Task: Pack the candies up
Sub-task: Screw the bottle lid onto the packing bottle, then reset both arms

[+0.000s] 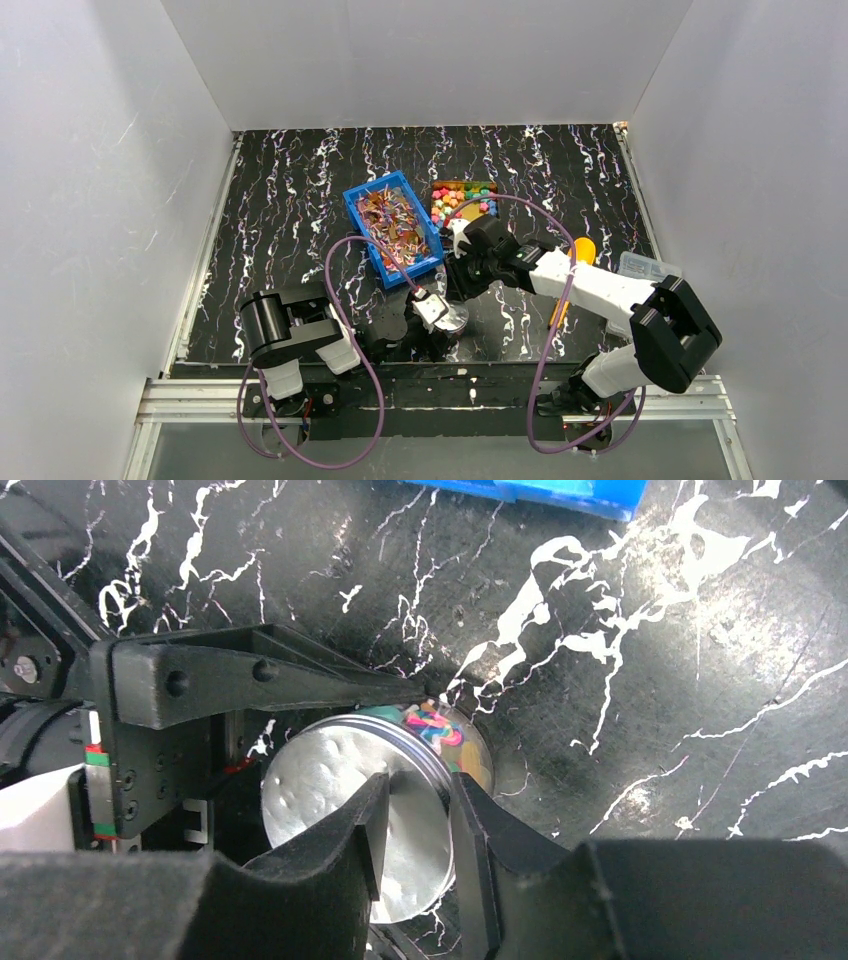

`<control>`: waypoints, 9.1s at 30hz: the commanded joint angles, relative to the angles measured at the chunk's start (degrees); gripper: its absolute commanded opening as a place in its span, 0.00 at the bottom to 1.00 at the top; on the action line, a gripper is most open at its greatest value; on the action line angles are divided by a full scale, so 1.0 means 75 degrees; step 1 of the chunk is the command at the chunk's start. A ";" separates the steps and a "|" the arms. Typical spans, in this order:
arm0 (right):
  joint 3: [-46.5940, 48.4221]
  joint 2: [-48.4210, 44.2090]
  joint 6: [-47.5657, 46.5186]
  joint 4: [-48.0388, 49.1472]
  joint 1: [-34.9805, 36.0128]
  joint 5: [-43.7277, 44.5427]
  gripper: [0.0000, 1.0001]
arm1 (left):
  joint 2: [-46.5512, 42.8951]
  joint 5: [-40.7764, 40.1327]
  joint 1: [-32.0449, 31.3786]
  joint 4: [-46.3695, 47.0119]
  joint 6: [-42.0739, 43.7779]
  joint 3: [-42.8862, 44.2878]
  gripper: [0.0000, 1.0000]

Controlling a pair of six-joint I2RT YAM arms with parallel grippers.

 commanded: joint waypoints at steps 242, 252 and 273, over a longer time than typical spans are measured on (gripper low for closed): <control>-0.2481 -0.3396 0.1698 -0.0513 0.0397 0.0100 0.25 | -0.0895 -0.0914 0.0469 -0.3083 -0.0514 0.0303 0.60; -0.2155 -0.4049 0.1925 -0.0878 0.0397 0.0646 0.38 | -0.1266 -0.0902 0.0469 -0.3843 -0.0397 0.0701 0.71; -0.1566 -0.3609 0.1760 -0.0836 0.0397 0.0564 0.38 | -0.3745 0.0130 0.0458 -0.6227 -0.0837 0.0356 0.98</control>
